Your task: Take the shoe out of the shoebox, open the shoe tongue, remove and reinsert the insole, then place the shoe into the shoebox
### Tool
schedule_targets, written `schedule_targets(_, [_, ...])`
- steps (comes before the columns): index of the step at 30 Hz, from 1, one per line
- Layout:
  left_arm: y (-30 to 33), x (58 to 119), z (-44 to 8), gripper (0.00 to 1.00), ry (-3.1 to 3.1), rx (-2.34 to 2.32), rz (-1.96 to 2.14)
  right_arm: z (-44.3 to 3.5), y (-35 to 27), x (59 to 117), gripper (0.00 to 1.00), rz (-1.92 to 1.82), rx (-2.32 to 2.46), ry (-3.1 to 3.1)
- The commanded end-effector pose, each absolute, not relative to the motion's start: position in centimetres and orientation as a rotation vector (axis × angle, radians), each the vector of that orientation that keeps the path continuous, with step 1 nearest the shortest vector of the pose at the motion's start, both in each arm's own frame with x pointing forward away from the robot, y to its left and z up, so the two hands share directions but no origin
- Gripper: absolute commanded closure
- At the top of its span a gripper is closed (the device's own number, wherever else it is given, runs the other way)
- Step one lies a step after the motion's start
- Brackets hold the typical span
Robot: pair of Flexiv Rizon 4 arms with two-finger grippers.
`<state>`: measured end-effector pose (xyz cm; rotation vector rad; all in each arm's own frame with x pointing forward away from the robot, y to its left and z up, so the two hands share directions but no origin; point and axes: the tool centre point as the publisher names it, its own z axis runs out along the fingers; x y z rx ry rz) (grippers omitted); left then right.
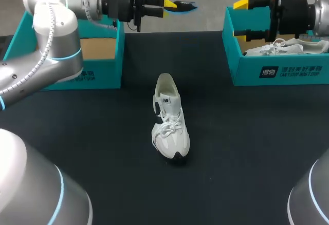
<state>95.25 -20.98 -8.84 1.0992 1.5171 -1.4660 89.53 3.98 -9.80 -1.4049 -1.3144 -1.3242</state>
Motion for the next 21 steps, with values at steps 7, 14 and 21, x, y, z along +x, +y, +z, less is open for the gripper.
schedule_targets(7, [-21.0, 94.6, -9.2, 1.0, 1.352, 1.15, -1.3, -9.8, 4.1, 89.6, 0.0, -1.323, -1.407, -1.315])
schedule_targets(14, [-21.3, 94.7, -9.9, 1.0, 1.333, 1.225, -1.237, -9.8, 4.1, 89.6, 0.0, -1.323, -1.407, -1.315])
schedule_targets(21, [-21.9, 94.4, -10.3, 1.0, 1.277, 1.316, -1.144, -9.5, 4.9, 90.4, 0.0, -1.298, -1.398, -1.327])
